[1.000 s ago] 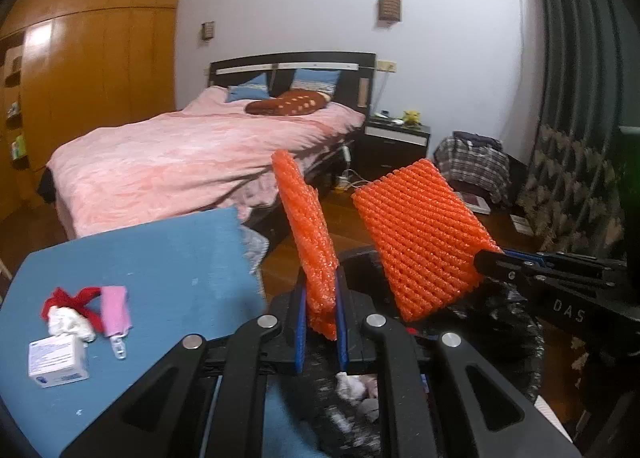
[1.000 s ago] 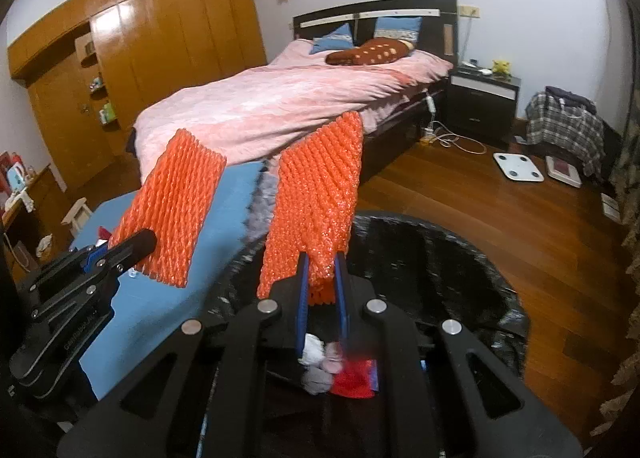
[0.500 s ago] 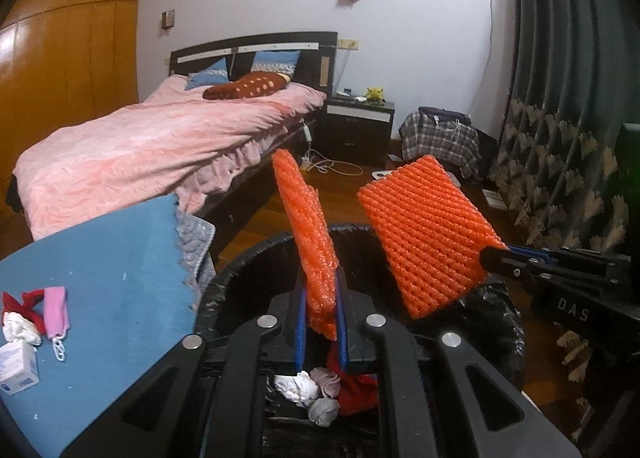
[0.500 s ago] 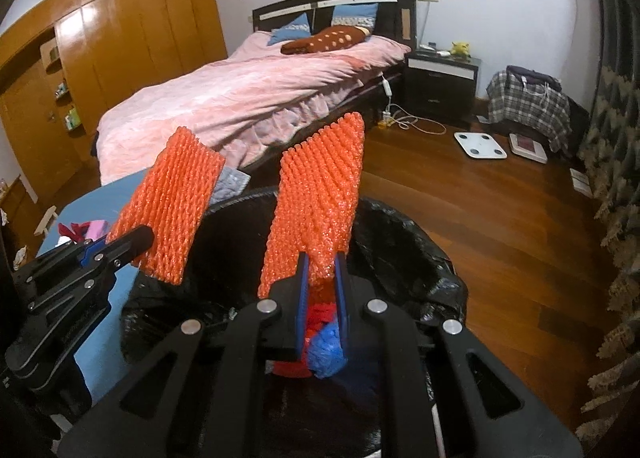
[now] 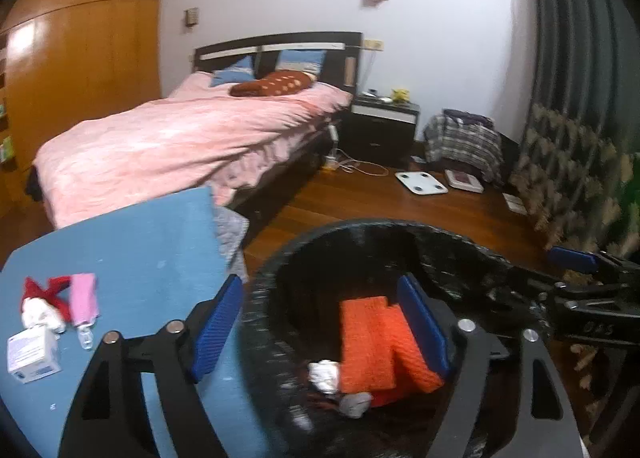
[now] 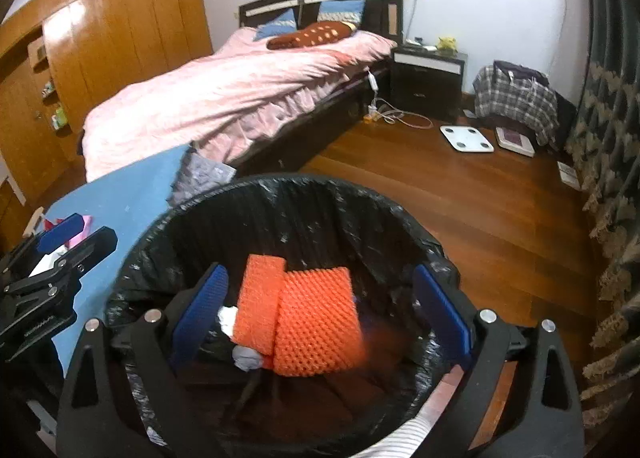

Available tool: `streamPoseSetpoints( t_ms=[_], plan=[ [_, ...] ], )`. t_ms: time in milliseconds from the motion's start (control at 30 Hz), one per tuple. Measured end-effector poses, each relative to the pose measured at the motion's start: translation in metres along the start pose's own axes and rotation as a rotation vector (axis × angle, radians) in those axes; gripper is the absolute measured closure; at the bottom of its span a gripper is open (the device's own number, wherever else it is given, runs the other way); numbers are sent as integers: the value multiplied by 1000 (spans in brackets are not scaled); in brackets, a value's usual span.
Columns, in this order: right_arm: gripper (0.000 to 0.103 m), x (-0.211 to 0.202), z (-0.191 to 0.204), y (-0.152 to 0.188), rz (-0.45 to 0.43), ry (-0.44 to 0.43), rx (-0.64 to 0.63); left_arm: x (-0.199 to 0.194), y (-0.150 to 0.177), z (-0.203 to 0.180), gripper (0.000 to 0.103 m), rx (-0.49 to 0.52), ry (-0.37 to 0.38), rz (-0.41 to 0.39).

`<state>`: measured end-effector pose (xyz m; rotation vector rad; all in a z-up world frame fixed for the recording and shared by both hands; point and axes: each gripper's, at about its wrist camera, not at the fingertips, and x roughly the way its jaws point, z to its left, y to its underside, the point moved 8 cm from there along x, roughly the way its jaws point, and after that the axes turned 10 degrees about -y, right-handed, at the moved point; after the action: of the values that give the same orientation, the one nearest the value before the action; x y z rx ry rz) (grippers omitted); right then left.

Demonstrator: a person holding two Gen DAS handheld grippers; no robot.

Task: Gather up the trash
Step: 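Carry both orange mesh pads over the bin and release them, then move both tools back to the table above the remaining items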

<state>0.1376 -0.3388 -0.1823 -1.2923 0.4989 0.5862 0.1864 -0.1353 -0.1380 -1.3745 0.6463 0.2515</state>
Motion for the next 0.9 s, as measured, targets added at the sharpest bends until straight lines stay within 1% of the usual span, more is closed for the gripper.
streamPoseSetpoints(
  t_ms=[133,333,667,900],
  plan=[
    [9,-5,21,-10,-41,-52,-21,-9,2,34,15,-25,-67,-17],
    [8,-4,61,-28,-84,-119,-66,-26,7,90,12,-63,-165,-38],
    [8,26,147,-41,-72,-229,-148,-44,22,177,12,-126,-321,-44],
    [8,56,214,-38,-33,-297,-231,-42,48,244,12,-173,-443,2]
  ],
)
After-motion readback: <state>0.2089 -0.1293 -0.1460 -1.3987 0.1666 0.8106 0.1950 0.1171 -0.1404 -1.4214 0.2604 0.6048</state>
